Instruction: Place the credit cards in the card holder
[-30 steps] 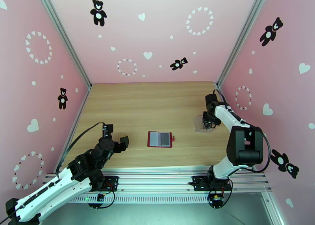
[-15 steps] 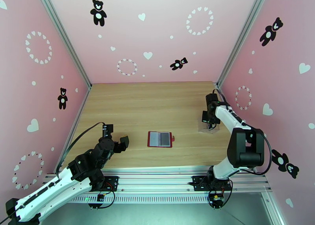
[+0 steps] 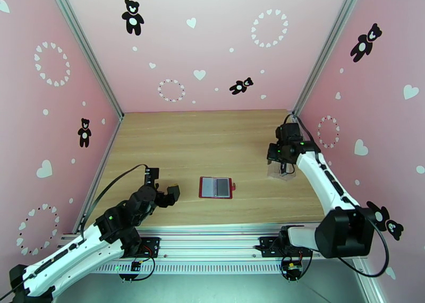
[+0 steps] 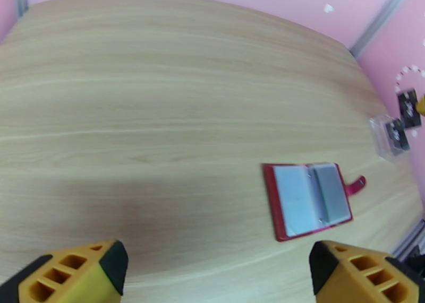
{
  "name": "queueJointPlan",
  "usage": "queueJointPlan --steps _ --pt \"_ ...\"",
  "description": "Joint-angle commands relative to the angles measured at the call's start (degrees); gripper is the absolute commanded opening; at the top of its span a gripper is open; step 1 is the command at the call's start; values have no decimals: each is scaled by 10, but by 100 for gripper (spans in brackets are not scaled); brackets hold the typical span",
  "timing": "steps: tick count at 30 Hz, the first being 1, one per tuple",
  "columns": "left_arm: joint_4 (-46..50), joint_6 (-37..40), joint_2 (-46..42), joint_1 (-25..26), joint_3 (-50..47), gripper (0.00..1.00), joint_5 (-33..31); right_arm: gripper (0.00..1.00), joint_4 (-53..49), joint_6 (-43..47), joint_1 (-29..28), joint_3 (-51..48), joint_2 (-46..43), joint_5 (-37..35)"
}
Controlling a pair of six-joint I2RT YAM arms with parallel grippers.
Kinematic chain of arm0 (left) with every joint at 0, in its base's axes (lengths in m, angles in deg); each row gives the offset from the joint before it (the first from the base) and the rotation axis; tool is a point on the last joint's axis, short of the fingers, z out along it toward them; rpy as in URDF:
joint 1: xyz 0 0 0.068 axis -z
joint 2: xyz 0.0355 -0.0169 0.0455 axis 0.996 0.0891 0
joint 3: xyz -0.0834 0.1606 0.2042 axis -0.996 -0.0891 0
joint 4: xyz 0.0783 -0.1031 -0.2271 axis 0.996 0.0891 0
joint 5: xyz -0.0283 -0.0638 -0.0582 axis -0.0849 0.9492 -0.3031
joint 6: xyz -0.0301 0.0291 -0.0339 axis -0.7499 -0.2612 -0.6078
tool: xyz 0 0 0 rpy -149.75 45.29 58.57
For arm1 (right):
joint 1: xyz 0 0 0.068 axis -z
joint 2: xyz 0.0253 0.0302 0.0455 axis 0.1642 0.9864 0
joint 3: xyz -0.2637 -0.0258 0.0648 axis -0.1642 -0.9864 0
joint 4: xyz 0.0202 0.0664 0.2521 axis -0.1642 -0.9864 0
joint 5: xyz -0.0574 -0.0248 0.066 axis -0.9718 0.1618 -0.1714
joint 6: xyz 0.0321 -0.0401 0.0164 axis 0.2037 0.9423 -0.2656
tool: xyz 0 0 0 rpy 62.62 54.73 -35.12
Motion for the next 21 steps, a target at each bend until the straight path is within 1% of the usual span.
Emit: queueJointPlan --steps 1,2,5,7,10,12,15,18,21 --pt "-97 -37 58 2 -14 94 131 0 76 -66 -60 -61 -26 133" --pt "-112 -48 81 2 -15 93 145 0 98 -82 -84 -78 -30 150" --pt "-133 -72 141 2 -6 90 163 0 164 -131 -138 -131 -44 167" --pt "-153 -81 179 2 -2 85 170 0 200 -162 -158 -162 -43 171" --pt "-212 -96 236 1 -1 79 203 0 262 -214 -181 -211 -33 194" --pt "-237 -104 277 1 7 77 227 0 290 -232 -200 -231 -31 205" --pt "-259 -105 339 -1 32 69 258 0 323 -259 -226 -259 -30 186" --pt "-285 -104 387 -5 49 67 277 0 360 -283 -239 -277 -9 196" --pt "-308 -106 424 -16 65 60 302 0 380 -292 -246 -282 13 194"
